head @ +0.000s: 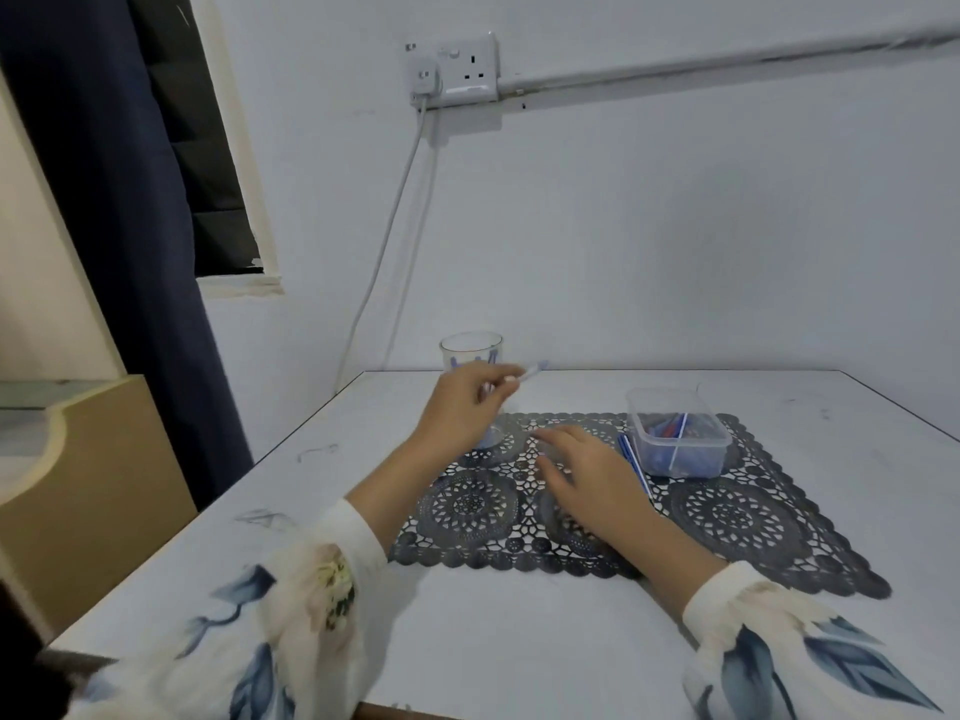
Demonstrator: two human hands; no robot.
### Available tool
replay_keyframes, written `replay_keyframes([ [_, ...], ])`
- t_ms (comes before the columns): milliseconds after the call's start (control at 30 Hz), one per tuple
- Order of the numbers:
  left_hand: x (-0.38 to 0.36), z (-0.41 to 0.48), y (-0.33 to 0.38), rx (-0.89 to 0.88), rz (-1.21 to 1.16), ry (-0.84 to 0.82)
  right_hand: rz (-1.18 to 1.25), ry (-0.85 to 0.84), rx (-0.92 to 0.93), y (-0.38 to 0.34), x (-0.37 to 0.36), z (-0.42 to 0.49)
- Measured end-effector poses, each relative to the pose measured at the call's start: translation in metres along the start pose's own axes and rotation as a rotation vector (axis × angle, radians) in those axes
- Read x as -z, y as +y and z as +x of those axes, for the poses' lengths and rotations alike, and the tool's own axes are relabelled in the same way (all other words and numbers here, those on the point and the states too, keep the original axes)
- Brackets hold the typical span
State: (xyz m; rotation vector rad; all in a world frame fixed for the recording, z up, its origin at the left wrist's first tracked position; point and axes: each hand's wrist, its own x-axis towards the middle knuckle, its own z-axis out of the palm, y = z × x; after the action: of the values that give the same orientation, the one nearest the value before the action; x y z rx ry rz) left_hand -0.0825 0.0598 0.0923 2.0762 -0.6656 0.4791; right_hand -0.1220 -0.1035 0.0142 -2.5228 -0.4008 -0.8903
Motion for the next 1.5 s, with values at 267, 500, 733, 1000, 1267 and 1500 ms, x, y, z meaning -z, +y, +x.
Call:
replay_keyframes([
  [267, -0.036, -0.021, -0.028, 0.097, 0.030, -0.035, -0.016, 0.176, -0.042, 0.005, 0.010, 0.003],
  [500, -0.036, -0.023, -0.034, -0.051, 0.131, -0.119, -0.168, 0.117, 0.019, 0.015, 0.008, 0.007],
  [733, -0.037, -0.025, -0.042, -0.141, 0.162, -0.110, -0.231, 0.125, 0.064, 0.020, 0.005, 0.011],
  [1000, -0.039, -0.029, -0.046, -0.252, 0.306, -0.046, -0.202, 0.140, 0.101, 0.024, 0.007, 0.010],
  [1267, -0.041, -0.032, -0.028, 0.075, 0.221, -0.284, -0.174, 0.118, 0.319, 0.035, 0.011, 0.012],
  [1500, -0.035, -0.029, -0.031, 0.190, 0.054, -0.283, -0.103, 0.122, 0.339, 0.035, 0.008, 0.012],
])
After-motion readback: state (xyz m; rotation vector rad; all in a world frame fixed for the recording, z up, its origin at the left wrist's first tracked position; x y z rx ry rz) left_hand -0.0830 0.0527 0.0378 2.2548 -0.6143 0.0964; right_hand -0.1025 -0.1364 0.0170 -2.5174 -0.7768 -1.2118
